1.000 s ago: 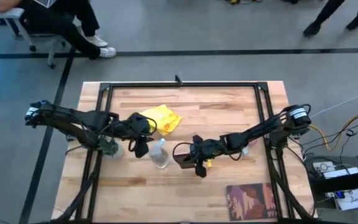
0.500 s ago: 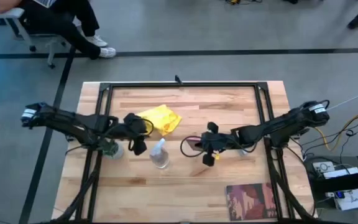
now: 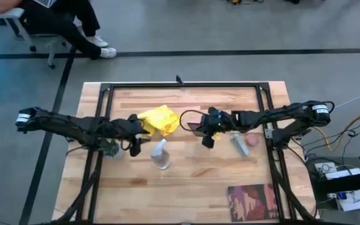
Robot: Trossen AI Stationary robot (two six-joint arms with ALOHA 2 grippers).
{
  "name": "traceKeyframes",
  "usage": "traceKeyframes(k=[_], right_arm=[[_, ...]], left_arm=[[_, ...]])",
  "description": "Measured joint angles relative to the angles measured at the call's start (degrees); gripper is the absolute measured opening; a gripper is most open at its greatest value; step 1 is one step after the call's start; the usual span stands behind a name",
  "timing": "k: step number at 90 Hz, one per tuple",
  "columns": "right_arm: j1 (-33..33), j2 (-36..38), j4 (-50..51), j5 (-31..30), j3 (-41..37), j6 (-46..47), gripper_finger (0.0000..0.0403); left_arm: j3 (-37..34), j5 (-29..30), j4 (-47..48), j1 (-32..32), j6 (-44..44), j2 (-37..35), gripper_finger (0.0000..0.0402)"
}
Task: Apply microfiber cloth
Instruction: Spray the front and back of the cellphone using the spray bottle
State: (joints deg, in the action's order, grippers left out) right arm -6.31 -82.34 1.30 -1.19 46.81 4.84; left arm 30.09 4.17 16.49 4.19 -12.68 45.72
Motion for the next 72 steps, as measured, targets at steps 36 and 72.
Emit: traceKeyframes(k=[36, 72], right_arm=[[-0.8, -0.3, -13.7, 5.0, 0.0, -1.4, 0.0003], [0.5, -0.3, -17.0, 6.2, 0.0, 3.6, 0.0003]], left_arm=[[2.9, -7.7, -4.7, 0.0, 4.0, -6.8, 0.0236], [4.1, -17.7, -7.7, -2.3, 16.4, 2.9, 0.0303]])
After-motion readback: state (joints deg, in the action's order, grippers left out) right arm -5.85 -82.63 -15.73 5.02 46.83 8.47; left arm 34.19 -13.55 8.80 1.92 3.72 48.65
